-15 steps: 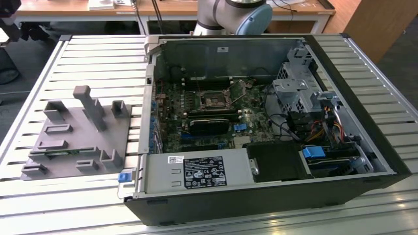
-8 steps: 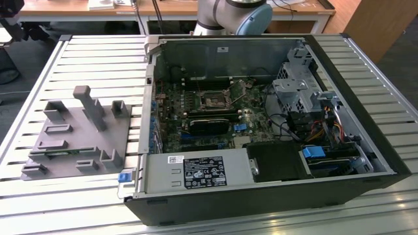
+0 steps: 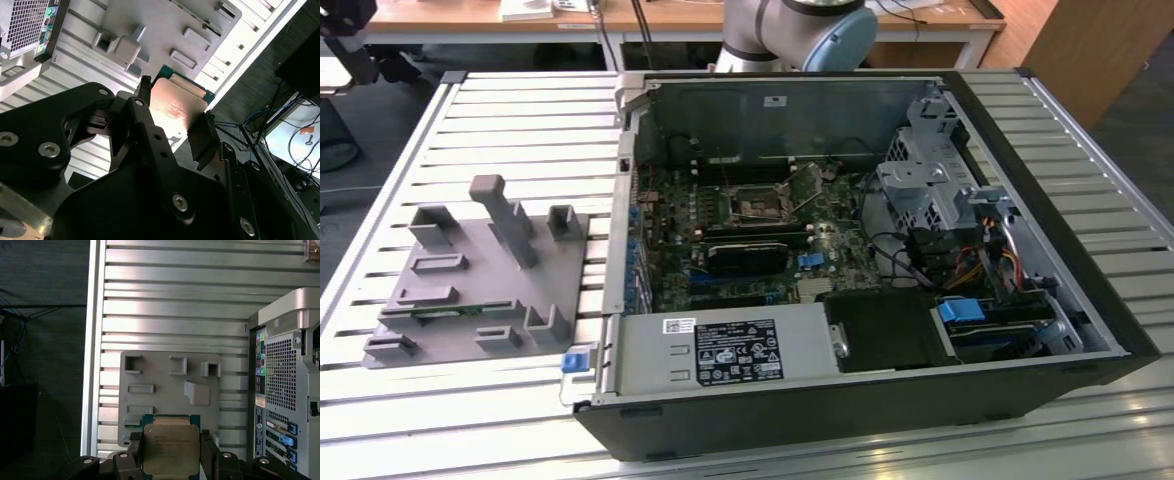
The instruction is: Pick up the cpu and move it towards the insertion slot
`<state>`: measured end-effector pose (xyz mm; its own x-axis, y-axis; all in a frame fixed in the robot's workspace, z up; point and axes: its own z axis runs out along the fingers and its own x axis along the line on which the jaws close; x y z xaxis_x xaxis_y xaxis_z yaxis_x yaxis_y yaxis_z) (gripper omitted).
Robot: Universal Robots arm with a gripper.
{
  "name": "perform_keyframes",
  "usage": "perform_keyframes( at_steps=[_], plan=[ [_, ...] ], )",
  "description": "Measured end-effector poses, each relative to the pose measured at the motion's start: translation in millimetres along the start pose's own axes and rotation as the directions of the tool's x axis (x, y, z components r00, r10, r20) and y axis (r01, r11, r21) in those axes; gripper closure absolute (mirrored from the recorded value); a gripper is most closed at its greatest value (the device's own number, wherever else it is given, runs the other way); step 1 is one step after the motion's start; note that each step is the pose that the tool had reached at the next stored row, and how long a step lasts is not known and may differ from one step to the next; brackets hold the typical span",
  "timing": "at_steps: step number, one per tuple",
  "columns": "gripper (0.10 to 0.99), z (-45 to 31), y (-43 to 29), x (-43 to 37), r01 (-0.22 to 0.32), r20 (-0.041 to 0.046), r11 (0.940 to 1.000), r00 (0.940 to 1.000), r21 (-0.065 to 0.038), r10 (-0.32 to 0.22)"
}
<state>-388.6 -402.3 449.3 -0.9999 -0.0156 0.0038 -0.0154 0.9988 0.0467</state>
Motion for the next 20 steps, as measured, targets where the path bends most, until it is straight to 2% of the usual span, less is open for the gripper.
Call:
perform_keyframes(
  at_steps=[12, 20],
  plan=[
    [0.541, -0.1, -0.1, -9.2, 0.000, -0.0019, 1.0000, 1.0000, 0.000, 0.000],
    [0.541, -0.1, -0.3, -19.0, 0.000, -0.0021, 1.0000, 1.0000, 0.000, 0.000]
  ],
)
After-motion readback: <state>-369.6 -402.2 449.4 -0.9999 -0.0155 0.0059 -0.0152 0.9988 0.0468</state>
